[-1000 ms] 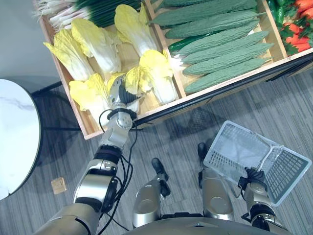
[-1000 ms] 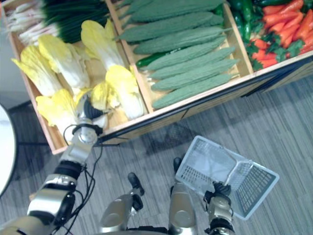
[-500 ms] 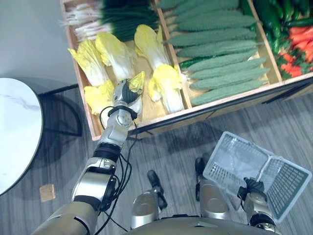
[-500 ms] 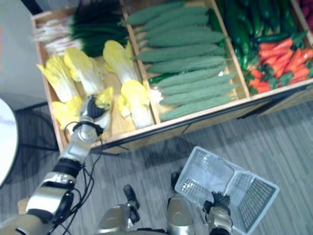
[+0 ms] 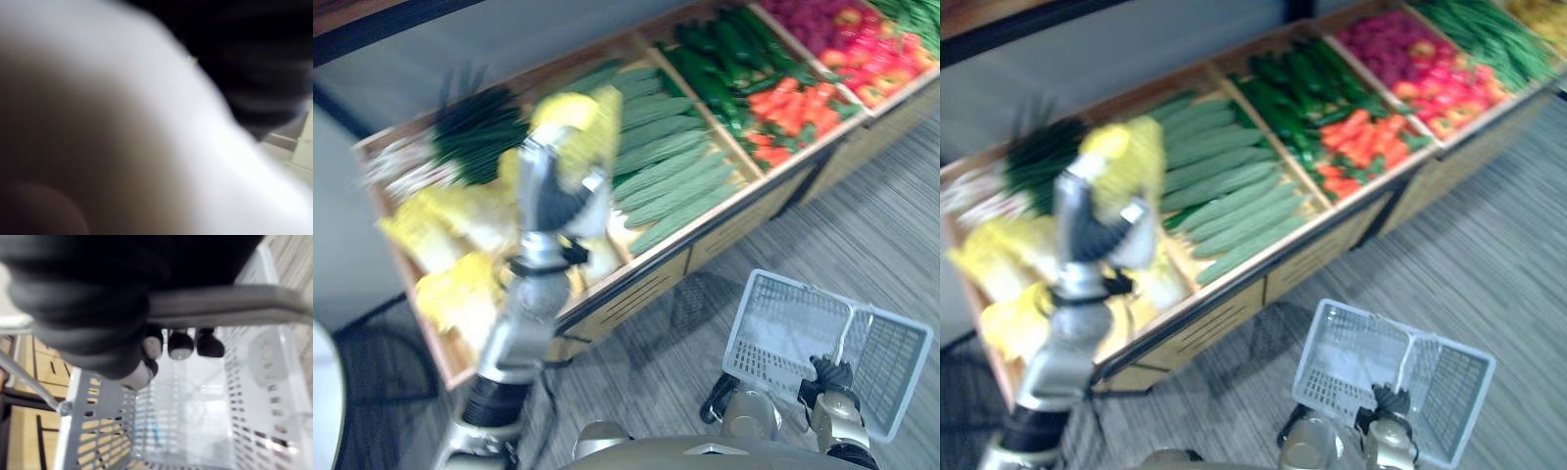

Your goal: Pick vegetable in the basket

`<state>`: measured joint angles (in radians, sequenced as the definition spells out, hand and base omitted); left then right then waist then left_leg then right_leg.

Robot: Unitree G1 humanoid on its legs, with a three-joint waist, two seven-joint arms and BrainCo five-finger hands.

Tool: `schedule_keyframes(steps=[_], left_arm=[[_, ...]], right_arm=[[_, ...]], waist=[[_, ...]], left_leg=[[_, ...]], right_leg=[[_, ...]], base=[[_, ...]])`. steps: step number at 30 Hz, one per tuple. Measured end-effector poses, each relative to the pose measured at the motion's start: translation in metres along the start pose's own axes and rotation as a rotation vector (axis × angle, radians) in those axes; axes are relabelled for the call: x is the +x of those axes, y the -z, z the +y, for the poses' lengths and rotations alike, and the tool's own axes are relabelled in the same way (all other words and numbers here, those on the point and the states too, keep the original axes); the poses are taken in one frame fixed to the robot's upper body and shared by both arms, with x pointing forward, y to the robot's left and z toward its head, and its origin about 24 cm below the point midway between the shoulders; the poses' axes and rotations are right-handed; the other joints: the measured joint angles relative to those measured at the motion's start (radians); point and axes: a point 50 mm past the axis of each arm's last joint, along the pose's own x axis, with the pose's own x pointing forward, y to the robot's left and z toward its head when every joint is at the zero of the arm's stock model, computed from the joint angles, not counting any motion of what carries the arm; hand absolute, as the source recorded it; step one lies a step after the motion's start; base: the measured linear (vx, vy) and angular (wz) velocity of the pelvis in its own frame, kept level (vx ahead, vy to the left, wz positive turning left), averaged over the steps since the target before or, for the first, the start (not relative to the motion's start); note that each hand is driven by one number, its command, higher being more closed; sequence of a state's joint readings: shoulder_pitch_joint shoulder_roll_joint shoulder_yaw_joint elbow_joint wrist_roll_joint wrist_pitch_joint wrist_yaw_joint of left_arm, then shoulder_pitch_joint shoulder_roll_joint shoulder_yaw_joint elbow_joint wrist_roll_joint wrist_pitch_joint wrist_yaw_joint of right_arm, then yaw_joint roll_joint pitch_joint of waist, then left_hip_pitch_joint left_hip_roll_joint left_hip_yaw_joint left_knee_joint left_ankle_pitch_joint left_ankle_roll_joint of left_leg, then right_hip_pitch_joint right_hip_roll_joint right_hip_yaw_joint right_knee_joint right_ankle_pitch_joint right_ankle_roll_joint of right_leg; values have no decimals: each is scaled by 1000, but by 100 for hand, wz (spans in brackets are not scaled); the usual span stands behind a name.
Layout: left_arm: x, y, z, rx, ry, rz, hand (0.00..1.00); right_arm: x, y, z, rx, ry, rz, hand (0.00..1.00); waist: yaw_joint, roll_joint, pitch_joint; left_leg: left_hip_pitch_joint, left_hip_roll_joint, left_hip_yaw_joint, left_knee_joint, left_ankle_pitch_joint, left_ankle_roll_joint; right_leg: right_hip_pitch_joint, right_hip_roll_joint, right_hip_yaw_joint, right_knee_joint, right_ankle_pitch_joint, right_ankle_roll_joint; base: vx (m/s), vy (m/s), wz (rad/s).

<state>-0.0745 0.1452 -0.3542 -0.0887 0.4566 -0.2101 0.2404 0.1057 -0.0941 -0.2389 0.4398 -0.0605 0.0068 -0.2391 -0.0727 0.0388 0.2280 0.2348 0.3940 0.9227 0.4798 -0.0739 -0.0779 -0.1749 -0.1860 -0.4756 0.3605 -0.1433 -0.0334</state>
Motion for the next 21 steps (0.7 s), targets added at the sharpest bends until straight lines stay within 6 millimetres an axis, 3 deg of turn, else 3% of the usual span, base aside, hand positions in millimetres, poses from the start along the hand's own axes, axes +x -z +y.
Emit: schedule_keyframes(steps=[1,2,3,4,6,9,11,12,13,14,15,17,18,19,21], left_arm=[[-6,13,-18,-27,81,77,100],[-14,26,-30,-40,134,152,100],[-17,31,-34,-48,154,183,100],[-23,40,-45,-52,198,239,100],[-33,53,-62,-47,279,316,100],[-40,52,-80,-65,344,342,100],[-37,48,-84,-61,368,316,100],[-33,46,-89,-57,386,302,100],[-34,46,-92,-47,399,305,100],[-35,52,-94,-19,433,320,100],[-31,50,-95,-9,448,309,0],[-26,49,-94,2,446,297,0],[-24,48,-94,6,445,291,0],[-23,48,-93,9,446,288,0],[-23,50,-91,38,459,277,0]], right_arm=[[-7,-10,6,-9,-39,-60,100],[-15,-23,16,-15,-99,-128,100],[-16,-29,21,-20,-128,-158,100],[-19,-42,30,-25,-185,-215,100],[-30,-53,47,-28,-285,-278,100],[-44,-59,63,-20,-389,-322,100],[-54,-66,74,-14,-466,-360,100],[-60,-72,80,10,-508,-386,100],[-63,-74,83,15,-530,-399,100],[-73,-77,92,60,-579,-407,100],[-83,-86,99,102,-634,-442,100],[-97,-94,109,167,-713,-475,100],[-106,-99,115,200,-771,-495,100],[-110,-100,117,217,-808,-503,100],[-121,-101,126,255,-909,-507,100]], waist=[[-3,-1,0],[12,-2,-2],[14,-5,0],[17,-2,-2],[26,-12,2],[40,-26,8],[64,-20,4],[68,-9,1],[80,-7,-1],[78,-42,-7],[80,-49,-10],[90,-63,-18],[94,-65,-20],[93,-67,-21],[89,-89,-24]], left_leg=[[-50,43,-124,155,94,137],[-119,-3,-328,251,39,103],[-154,-48,-420,279,-13,72],[-221,-131,-559,316,-92,70],[-335,-197,-688,325,-191,83],[-451,-253,-801,182,-222,72],[-523,-299,-879,-59,-164,37],[-526,-308,-902,-232,-21,12],[-498,-309,-897,-263,76,12],[-458,-342,-852,-281,83,41],[-451,-362,-837,-250,47,67],[-433,-381,-791,-214,5,98],[-394,-389,-762,-233,-12,111],[-368,-391,-748,-254,-20,113],[-275,-395,-703,-313,-48,119]], right_leg=[[5,55,88,-24,-4,-11],[0,91,191,-39,-2,-23],[-5,112,249,-48,0,-30],[-5,157,356,-68,-4,-49],[38,204,495,-107,-4,-57],[115,213,620,-162,-5,-52],[131,206,708,-169,-32,-12],[134,212,738,-141,-67,21],[138,218,759,-121,-86,33],[160,173,770,-120,-97,52],[185,145,763,-143,-88,68],[205,112,768,-142,-84,81],[197,105,769,-91,-80,111],[178,106,763,-37,-83,153],[72,107,703,227,-67,289]], base=[[281,-163,-244],[299,-114,-266],[326,-16,-300],[336,71,-260],[387,118,-246],[402,192,-152],[373,288,-118],[295,251,-94],[473,341,-71],[478,314,-42],[463,304,-25],[295,210,-37],[288,196,-52],[270,174,-62],[244,108,-67]])
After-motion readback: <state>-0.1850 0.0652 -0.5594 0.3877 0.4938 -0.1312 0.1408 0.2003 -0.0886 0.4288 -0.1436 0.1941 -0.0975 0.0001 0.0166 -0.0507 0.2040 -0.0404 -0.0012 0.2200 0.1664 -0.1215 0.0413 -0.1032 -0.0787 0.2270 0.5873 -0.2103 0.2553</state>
